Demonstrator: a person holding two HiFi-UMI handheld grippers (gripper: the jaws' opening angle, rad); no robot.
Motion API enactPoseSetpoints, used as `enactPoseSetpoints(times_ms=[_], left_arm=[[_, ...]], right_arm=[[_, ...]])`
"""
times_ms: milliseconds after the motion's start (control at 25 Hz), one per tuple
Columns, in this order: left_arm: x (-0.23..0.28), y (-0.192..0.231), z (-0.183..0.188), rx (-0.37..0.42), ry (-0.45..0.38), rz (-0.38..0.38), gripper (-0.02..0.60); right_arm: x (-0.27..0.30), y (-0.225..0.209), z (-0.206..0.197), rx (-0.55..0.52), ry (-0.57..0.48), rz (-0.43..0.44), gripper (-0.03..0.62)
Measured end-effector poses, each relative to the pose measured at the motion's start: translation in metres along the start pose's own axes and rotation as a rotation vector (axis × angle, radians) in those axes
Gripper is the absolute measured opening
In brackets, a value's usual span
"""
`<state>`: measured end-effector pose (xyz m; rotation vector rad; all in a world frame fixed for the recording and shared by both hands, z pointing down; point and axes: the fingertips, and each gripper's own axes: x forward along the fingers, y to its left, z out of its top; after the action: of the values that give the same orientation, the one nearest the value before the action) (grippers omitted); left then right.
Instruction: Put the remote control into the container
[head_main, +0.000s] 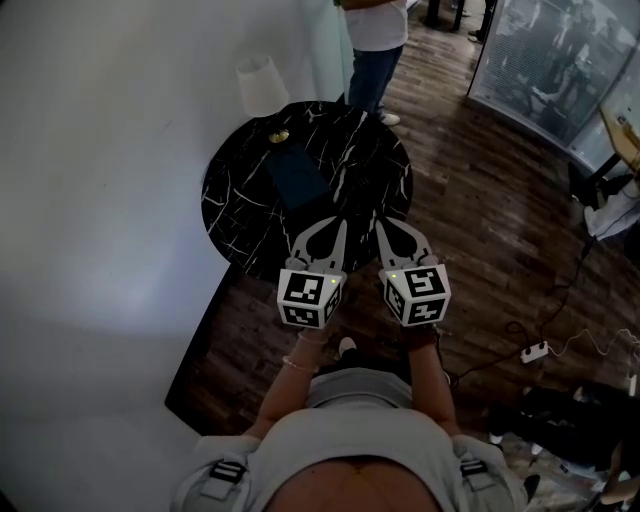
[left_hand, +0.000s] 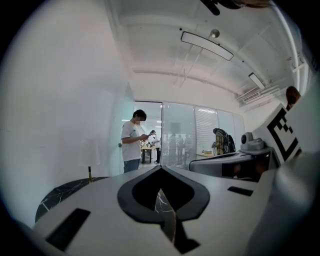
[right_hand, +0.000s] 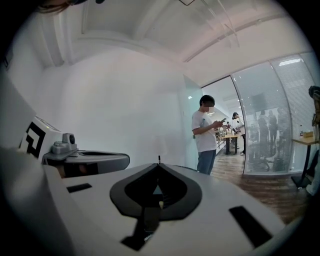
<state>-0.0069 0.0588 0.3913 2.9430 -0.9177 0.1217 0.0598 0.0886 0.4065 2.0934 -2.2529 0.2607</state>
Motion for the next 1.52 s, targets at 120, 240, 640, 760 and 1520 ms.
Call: enactPoseSetpoints(times_ms=[120,240,640,760,1520], left_arm=[[0.001,0.009,-0.004,-0.004,0.012,-0.005,0.002],[0.005,0.013,-0.003,-0.004,0.013,-0.015,0.002],[0.021,0.031,-0.01,-0.033,0.038,0.0,0.002],[0.031,0.039,-0.011,-0.038,0.044,0.014,0.002],[0.128,0.09,-0.01,-0.055,0.066,0.138,0.002]], right_arm=[[0.008,0.003,-0.004,0.005,0.014,-0.005,0.011],[0.015,0.003,-0.004,0.012,0.02,-0.01,0.011],[0.037,-0.003,-0.005,0.018,0.038,0.0,0.012],[0.049,-0.008,-0.004,0.017,0.043,0.013,0.011],[0.154,-0.075,0.005,0.023,0.068,0.148,0.011]])
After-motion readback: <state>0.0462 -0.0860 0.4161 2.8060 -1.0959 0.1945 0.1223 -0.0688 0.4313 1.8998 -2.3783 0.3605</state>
